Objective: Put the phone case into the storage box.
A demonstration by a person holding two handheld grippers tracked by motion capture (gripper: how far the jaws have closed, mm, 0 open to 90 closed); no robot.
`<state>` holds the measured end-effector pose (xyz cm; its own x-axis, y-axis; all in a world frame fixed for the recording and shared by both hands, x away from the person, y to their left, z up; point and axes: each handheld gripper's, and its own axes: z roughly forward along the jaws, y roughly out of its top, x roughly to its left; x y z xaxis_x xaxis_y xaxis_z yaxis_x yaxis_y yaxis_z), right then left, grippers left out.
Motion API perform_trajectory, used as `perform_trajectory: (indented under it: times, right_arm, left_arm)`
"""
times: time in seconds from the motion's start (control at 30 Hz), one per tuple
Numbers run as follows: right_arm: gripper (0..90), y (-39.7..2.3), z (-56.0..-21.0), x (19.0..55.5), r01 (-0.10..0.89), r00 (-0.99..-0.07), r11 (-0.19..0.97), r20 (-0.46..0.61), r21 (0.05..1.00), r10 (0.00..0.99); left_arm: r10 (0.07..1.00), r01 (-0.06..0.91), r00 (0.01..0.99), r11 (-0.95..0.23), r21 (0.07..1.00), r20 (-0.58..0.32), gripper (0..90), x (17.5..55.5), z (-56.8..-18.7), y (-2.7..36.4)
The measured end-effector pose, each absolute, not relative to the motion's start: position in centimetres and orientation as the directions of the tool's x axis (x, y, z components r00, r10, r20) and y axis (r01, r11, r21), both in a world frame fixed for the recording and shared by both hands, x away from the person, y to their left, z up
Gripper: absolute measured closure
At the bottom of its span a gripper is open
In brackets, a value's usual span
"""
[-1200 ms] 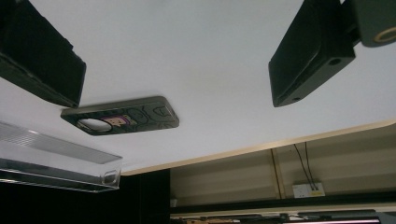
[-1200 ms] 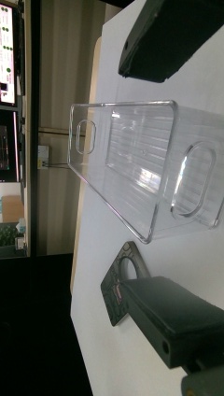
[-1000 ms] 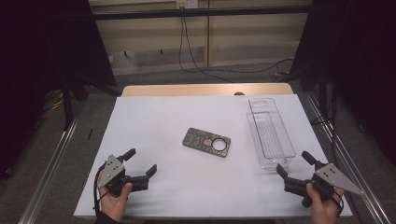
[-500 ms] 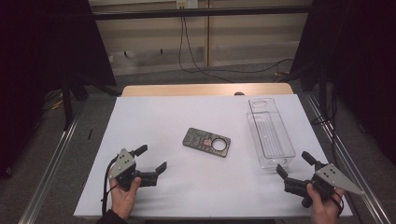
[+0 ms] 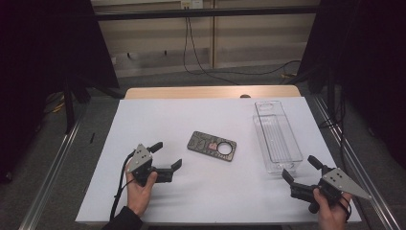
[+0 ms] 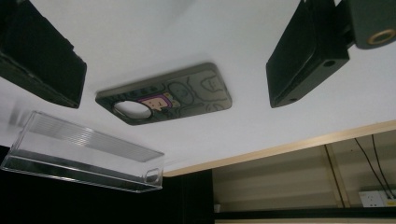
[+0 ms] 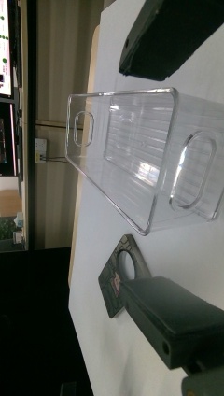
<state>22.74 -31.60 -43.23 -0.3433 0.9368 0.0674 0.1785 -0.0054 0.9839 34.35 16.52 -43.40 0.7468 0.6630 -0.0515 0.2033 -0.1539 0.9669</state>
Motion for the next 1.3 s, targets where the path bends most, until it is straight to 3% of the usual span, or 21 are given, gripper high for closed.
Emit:
perform_trajectory:
  times: [0.7,1.3]
  right_arm:
    - [0.0,-31.6,-43.2,22.7,0.175,-0.345,-0.008,0.069,0.985,0.936]
    - [0.0,-31.7,-43.2,22.7,0.176,-0.344,-0.01,0.071,0.984,0.936]
  left_arm:
    - [0.638,0.142,0.77,-0.167,0.976,-0.003,2.3,37.2,-43.2,14.1]
    - [0.675,0.124,0.737,-0.192,0.974,0.039,2.3,39.8,-43.0,11.9]
